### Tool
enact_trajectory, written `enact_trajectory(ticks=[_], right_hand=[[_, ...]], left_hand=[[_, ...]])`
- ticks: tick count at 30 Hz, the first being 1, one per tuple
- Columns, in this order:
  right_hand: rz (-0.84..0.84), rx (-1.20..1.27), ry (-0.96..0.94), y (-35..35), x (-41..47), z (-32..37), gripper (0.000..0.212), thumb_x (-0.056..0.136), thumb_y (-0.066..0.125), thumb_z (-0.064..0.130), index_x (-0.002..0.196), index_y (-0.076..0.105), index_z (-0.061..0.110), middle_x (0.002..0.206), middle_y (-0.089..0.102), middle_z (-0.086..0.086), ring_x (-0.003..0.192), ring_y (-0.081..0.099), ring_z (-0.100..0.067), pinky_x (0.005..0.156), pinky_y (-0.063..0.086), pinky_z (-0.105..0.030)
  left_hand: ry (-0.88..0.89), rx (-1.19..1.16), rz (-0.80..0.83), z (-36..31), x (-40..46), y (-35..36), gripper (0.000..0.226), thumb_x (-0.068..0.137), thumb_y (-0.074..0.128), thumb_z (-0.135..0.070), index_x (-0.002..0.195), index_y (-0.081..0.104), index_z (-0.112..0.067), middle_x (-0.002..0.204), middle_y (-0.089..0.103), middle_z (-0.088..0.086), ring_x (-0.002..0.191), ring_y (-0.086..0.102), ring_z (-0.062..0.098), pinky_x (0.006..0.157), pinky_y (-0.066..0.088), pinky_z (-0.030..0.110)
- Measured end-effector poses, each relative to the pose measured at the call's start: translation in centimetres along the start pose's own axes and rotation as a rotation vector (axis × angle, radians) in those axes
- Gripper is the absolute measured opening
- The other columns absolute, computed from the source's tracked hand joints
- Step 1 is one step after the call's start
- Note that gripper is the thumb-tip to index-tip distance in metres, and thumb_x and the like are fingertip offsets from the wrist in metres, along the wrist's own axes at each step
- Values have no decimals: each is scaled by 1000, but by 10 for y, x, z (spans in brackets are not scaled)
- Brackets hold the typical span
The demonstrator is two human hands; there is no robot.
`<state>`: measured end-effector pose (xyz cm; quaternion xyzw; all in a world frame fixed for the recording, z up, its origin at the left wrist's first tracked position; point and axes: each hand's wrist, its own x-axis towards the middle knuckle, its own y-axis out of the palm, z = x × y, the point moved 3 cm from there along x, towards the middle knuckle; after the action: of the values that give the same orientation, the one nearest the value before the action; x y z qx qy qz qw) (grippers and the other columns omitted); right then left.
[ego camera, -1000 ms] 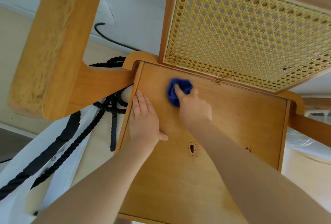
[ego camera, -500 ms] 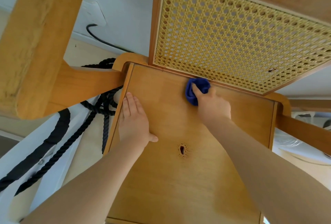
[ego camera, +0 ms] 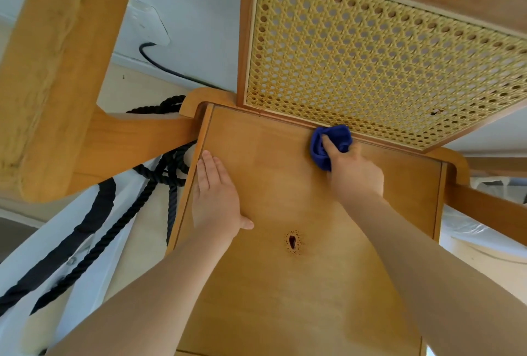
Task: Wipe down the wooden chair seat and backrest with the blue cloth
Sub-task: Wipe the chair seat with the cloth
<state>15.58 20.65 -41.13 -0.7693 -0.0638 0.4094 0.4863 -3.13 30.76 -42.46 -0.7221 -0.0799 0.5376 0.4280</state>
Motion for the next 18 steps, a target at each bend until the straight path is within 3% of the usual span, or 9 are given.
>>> enact_trajectory(ticks=[5,8,12,14,18], right_hand=[[-19,55,-5,1,-1,32,63,96,34,9,151,6,23,147,24,-23,93,60,-34,58,41,-32],[-22,70,-35,6,5,8,64,97,36,15,149,5,34,148,26,-20,89,60,-34,57,41,-32],[-17,67,87,16,-3,-36,64,97,40,23,148,6,40,137,37,-16,68,48,-28,53,41,-30],[-9,99,125,15,-4,-34,62,97,41,24,148,8,38,138,37,-15,73,53,-31,54,39,-30],[-26,141,-40,6,6,20,62,97,41,20,148,9,35,150,26,-17,94,62,-36,57,41,-31]], left_hand=[[7,8,-14,1,0,0,143,58,77,-55,139,-25,4,147,-30,21,140,-17,31,114,-1,35],[8,-5,-14,1,0,1,143,58,77,-55,139,-25,3,148,-31,20,140,-18,29,114,0,35],[13,-8,-17,1,-1,0,142,59,77,-55,139,-25,2,148,-31,19,140,-19,29,114,0,35],[16,-7,-22,1,0,1,142,59,77,-55,139,-25,2,148,-31,19,140,-19,29,114,0,35],[12,-17,-25,1,0,3,142,59,77,-55,139,-26,1,147,-32,18,140,-20,29,115,-1,35]])
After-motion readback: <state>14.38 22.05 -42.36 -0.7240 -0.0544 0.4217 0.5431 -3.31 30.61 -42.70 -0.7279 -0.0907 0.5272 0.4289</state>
